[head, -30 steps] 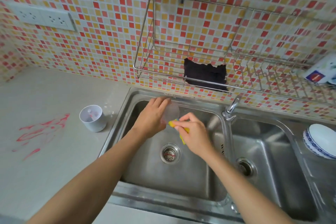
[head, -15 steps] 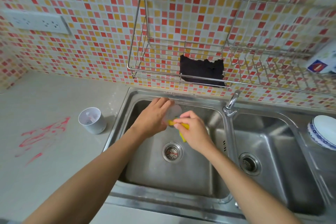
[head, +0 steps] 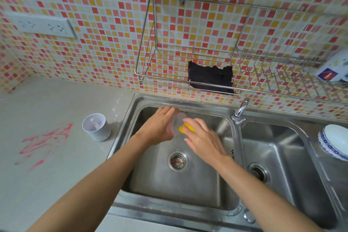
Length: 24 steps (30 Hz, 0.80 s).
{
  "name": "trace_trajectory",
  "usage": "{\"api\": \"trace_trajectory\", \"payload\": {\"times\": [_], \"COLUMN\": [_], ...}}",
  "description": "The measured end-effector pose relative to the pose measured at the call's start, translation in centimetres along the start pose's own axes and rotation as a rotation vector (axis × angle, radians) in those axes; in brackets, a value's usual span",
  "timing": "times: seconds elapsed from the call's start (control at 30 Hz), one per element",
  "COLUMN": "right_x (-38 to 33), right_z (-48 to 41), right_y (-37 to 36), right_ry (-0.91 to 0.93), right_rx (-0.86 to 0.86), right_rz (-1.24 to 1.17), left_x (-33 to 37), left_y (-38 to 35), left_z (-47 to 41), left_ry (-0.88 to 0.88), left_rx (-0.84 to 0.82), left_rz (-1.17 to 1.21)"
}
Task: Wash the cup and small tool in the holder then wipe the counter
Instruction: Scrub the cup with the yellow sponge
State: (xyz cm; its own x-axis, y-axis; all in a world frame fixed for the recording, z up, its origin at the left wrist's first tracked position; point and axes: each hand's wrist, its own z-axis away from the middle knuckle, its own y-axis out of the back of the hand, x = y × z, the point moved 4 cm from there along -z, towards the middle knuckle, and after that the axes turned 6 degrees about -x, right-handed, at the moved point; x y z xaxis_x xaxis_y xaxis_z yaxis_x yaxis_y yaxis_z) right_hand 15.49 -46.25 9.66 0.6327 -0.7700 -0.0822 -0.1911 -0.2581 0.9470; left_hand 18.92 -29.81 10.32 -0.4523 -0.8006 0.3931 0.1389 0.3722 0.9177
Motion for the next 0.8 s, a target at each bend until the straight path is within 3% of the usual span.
{"api": "trace_trajectory", "payload": {"times": [0.2,0.4,0.6,0.67,0.73,0.8], "right_x": [-0.1,-0.9,-0.6,-0.6,-0.2,0.4], "right_z": [-0.7,-1.5,-2.0,-2.3,-2.4,-2.6], "right_y": [0.8,1.0,1.3,1.6,1.5,1.3], "right_ry": [0.040,0.009,-0.339,-0.214,0.025,0.111], "right_rx": [0.125,0.099,-0.108,-0.137,-0.101,-0.044], "right_rz": [-0.072,-0.222,-0.788,-0.665,-0.389,-0.142], "left_x": [-0.5,-1.6,-1.5,-1.4,-1.1,-0.7], "left_y": [0.1,-0.5,1.1,1.4,1.4,1.4], "left_z": [0.3,0.5,0.5,0.5,0.6,0.6], "left_ry": [0.098,0.139,0.091,0.081,0.048,0.038], "left_rx": [-0.071,0.094,0.086,0.033,-0.019,-0.041], "left_rz": [0.228,0.209,-0.043,-0.120,-0.161,-0.176]}}
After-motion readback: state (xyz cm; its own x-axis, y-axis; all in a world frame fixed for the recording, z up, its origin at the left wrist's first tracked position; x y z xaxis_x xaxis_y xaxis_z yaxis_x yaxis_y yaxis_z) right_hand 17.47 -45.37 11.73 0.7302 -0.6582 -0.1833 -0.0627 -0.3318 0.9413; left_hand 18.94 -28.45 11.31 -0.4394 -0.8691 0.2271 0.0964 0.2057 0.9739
